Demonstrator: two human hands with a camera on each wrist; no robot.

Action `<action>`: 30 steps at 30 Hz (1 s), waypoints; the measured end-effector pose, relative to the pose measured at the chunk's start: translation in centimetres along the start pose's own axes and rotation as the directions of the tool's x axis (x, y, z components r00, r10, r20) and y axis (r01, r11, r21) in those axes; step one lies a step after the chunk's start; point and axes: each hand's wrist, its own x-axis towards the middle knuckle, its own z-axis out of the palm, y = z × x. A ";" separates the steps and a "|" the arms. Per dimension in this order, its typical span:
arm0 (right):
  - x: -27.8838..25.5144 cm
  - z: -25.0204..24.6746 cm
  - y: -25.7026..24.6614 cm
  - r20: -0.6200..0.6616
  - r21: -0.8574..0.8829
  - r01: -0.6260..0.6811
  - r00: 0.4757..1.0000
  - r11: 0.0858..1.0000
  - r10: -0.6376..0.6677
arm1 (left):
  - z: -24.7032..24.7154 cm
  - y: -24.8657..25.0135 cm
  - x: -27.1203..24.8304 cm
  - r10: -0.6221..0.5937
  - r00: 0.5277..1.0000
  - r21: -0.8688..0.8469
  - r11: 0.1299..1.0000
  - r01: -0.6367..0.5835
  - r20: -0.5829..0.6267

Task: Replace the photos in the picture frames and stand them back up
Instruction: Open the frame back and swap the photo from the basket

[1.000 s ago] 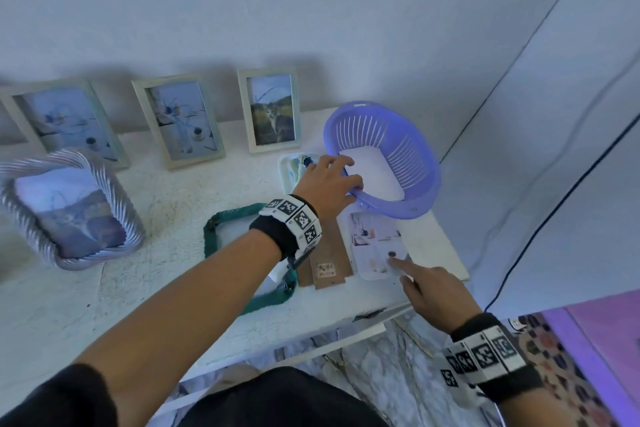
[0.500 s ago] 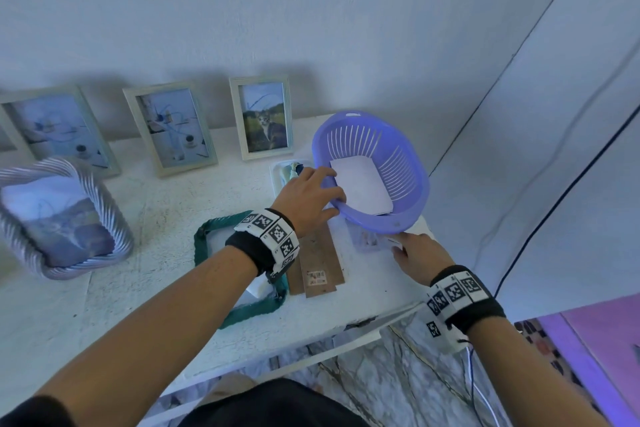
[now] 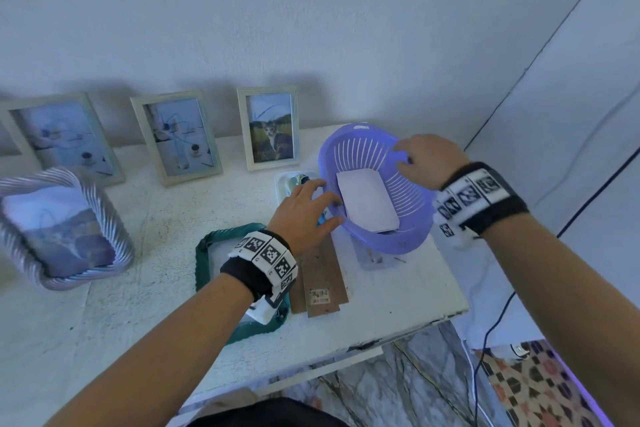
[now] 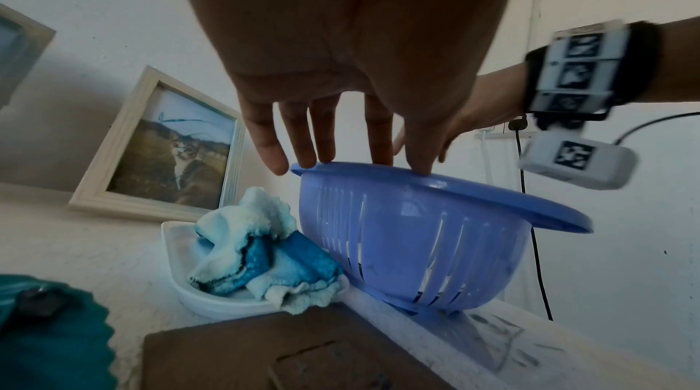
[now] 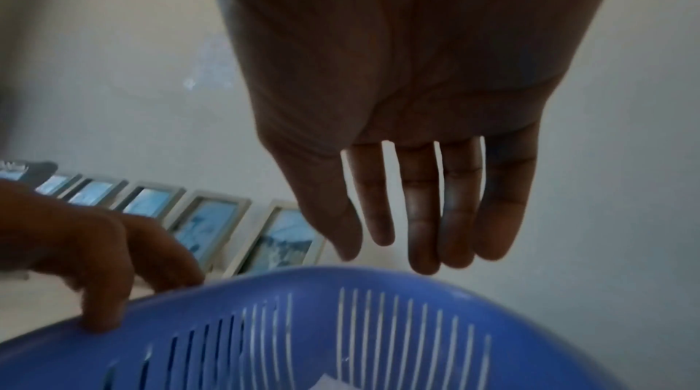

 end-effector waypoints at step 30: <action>8.9 3.2 -5.7 0.152 -0.085 0.023 0.988 0.996 -0.009 | -0.7 -0.6 0.2 0.004 0.999 -0.087 0.996 -0.001 0.040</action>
